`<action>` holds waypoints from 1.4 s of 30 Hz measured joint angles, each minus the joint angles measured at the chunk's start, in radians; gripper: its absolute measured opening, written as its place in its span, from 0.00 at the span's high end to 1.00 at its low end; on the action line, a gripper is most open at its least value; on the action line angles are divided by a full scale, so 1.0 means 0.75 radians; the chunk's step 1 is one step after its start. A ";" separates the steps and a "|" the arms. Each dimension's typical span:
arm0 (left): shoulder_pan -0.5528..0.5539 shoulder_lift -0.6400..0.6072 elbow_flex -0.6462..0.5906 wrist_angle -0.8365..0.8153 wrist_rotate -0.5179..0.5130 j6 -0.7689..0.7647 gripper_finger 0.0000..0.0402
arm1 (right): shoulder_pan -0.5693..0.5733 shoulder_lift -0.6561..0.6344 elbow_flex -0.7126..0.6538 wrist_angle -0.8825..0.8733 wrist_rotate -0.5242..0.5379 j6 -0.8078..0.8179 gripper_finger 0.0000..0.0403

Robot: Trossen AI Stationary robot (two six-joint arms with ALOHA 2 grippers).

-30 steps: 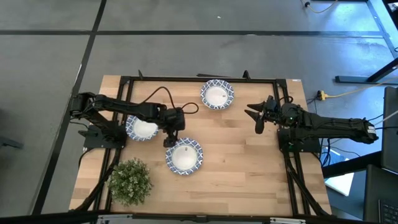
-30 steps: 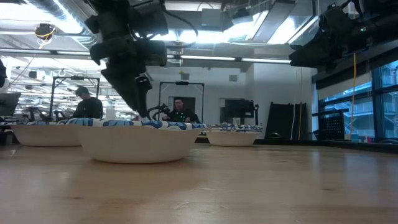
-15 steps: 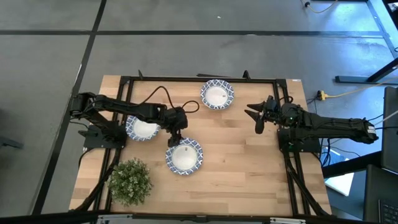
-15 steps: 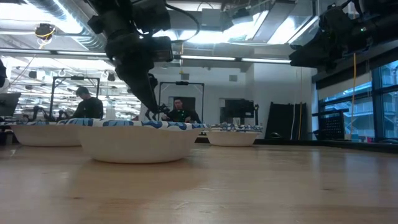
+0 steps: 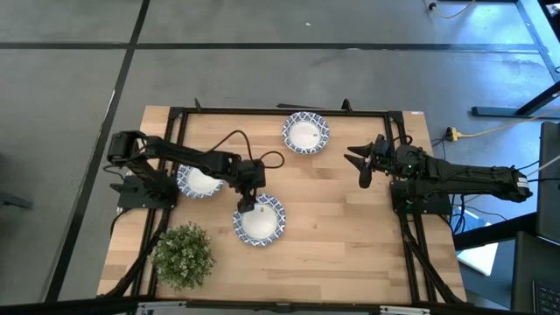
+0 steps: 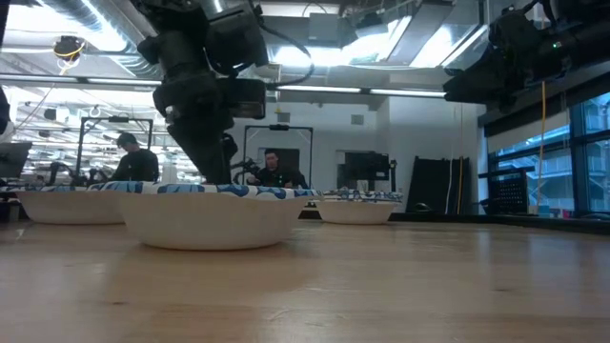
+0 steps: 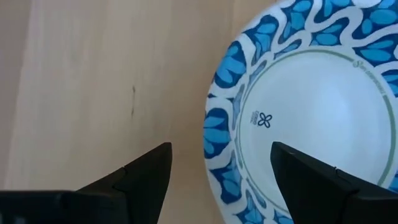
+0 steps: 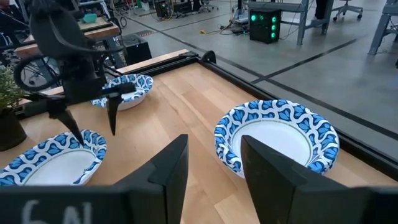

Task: Nest bowls inside each other
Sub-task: Stack the middle bowl on the right bowls

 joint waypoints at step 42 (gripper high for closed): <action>-0.007 0.080 0.000 0.001 -0.023 0.001 0.75 | 0.001 0.000 0.000 -0.004 -0.010 0.008 0.63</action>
